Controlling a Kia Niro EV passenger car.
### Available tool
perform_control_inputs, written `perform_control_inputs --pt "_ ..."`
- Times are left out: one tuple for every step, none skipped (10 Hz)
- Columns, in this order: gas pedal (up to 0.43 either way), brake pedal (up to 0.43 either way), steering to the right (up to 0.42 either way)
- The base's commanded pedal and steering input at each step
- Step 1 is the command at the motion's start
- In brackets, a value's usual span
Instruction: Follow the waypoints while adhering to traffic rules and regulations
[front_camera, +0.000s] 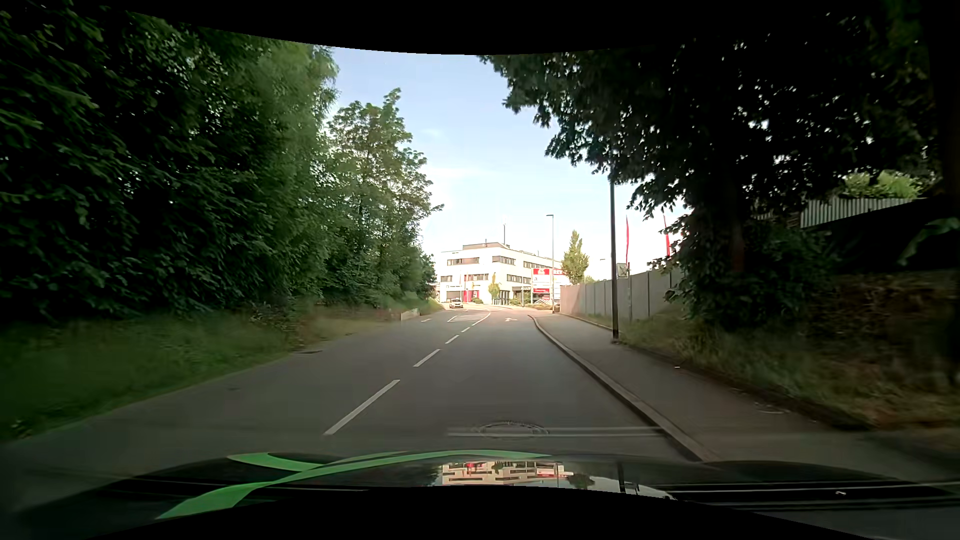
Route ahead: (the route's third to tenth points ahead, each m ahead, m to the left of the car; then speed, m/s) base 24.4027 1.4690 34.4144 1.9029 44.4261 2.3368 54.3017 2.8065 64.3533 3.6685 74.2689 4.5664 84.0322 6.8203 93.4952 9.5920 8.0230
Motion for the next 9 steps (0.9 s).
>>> perform_control_inputs --pt "0.177 0.0 0.008" --pt "0.177 0.0 0.008" --pt "0.177 0.0 0.008" --pt "0.177 0.0 0.008" --pt "0.177 0.0 0.008" --pt "0.177 0.0 0.008" --pt "0.177 0.0 0.007" --pt "0.177 0.0 0.004" --pt "0.177 0.0 0.003"
